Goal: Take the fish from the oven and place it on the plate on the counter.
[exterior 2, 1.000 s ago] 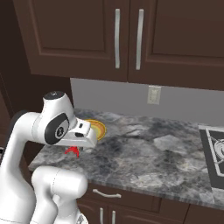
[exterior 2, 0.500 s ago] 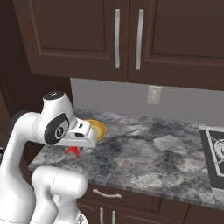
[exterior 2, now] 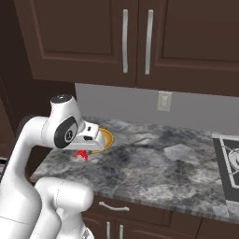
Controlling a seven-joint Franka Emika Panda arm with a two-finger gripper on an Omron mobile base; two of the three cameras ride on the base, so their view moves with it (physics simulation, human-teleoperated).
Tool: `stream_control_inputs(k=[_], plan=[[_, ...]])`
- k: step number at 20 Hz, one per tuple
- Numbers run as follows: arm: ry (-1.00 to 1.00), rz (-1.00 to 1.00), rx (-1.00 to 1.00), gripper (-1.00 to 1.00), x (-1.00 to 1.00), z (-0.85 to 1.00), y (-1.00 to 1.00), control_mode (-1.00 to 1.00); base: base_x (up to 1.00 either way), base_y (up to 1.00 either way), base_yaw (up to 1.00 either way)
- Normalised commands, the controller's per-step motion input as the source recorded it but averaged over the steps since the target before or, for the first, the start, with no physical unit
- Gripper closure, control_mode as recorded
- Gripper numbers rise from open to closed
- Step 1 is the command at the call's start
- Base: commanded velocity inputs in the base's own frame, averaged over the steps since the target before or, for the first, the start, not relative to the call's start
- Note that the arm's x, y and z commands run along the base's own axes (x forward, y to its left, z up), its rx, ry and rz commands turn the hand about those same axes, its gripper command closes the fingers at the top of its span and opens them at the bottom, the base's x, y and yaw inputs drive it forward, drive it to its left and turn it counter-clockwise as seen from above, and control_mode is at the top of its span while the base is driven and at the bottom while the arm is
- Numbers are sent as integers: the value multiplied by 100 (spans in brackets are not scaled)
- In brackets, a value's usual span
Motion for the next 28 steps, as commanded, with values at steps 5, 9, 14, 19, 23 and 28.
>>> stream_control_inputs(k=[5,9,14,19,23,28], plan=[[0,13,2,100,25,-17,18,-100,0,0,0],[2,25,11,100,7,-39,26,-100,0,0,0],[11,24,3,100,34,-6,3,-100,0,0,0],[9,18,0,100,75,0,3,-100,0,0,0],[5,14,0,100,93,-4,4,-100,0,0,0],[4,12,0,100,78,-34,12,-100,0,0,0]])
